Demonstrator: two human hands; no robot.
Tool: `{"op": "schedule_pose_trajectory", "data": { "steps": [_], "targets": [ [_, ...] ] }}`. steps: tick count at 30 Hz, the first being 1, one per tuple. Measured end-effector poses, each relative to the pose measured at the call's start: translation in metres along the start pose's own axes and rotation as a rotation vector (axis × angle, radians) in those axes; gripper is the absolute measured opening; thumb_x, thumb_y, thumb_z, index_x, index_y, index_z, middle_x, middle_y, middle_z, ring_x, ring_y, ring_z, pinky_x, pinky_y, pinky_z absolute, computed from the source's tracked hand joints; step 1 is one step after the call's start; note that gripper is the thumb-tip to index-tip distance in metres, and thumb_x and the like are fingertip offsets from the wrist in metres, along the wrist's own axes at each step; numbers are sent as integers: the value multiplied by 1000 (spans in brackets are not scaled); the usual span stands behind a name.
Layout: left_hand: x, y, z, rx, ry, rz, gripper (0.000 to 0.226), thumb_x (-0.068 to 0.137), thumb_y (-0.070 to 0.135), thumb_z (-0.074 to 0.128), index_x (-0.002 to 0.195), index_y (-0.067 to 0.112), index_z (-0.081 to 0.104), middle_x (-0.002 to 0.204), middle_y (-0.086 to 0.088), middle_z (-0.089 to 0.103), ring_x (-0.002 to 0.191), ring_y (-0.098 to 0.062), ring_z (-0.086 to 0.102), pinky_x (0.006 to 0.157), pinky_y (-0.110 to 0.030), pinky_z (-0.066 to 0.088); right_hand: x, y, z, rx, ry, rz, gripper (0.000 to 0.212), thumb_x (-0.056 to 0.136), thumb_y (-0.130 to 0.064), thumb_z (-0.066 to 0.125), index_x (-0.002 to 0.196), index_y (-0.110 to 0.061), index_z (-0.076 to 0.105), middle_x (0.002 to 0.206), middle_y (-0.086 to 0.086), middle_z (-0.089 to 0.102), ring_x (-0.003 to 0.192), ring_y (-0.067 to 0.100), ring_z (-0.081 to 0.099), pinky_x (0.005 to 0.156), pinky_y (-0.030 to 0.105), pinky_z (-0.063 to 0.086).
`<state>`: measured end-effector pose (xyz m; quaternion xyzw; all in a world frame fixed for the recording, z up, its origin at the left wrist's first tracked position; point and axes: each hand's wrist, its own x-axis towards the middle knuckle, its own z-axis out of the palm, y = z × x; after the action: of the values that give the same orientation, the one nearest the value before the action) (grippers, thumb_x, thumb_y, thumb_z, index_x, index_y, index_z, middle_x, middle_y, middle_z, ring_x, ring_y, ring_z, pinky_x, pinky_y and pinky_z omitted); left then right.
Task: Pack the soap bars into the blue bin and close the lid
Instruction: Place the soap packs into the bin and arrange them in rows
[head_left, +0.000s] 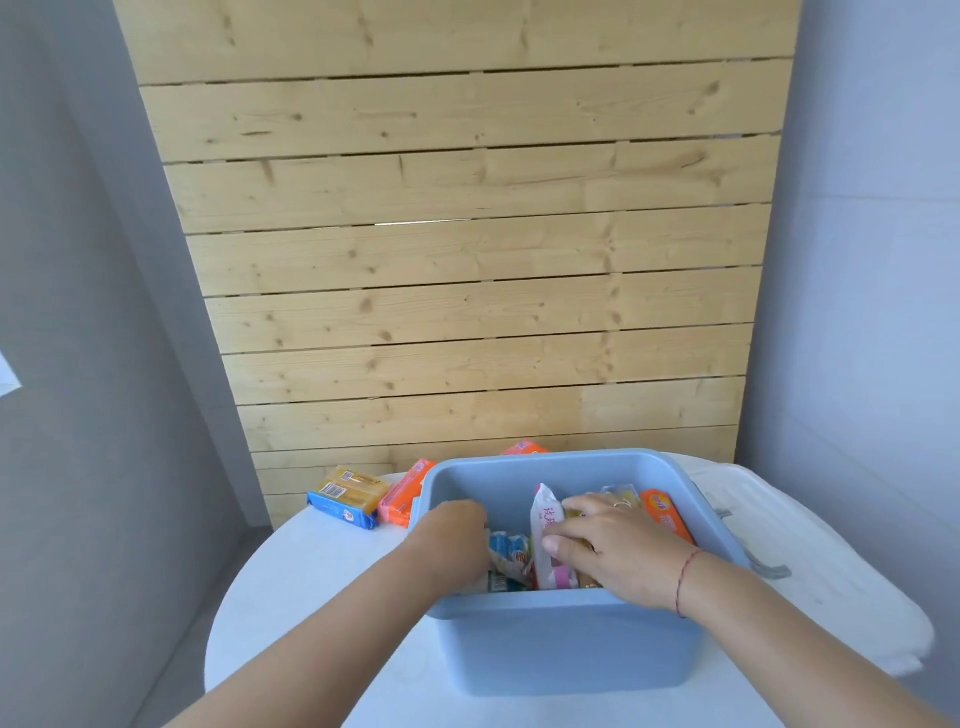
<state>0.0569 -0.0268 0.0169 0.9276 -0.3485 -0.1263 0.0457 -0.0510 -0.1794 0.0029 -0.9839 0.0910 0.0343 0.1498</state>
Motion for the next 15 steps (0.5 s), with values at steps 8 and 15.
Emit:
{"op": "schedule_pose_trajectory", "data": {
  "steps": [8,15],
  "targets": [
    [-5,-2,7,135,-28,-29,39,91,12,45,130,12,52,128,-6,59,115,-22,57,92,-28,47,2,-10,5,34,12,-8,46,94,-55,27,121,-37,59,135,-4,45,132,20,31,111,40,24],
    [24,-33,-29,-712,133,45,15,80,15,59,88,21,70,79,-5,73,54,-5,57,52,-14,46,3,-8,3,50,-22,-11,47,93,-57,28,122,-35,58,142,-3,39,140,22,22,115,45,17]
  ]
}}
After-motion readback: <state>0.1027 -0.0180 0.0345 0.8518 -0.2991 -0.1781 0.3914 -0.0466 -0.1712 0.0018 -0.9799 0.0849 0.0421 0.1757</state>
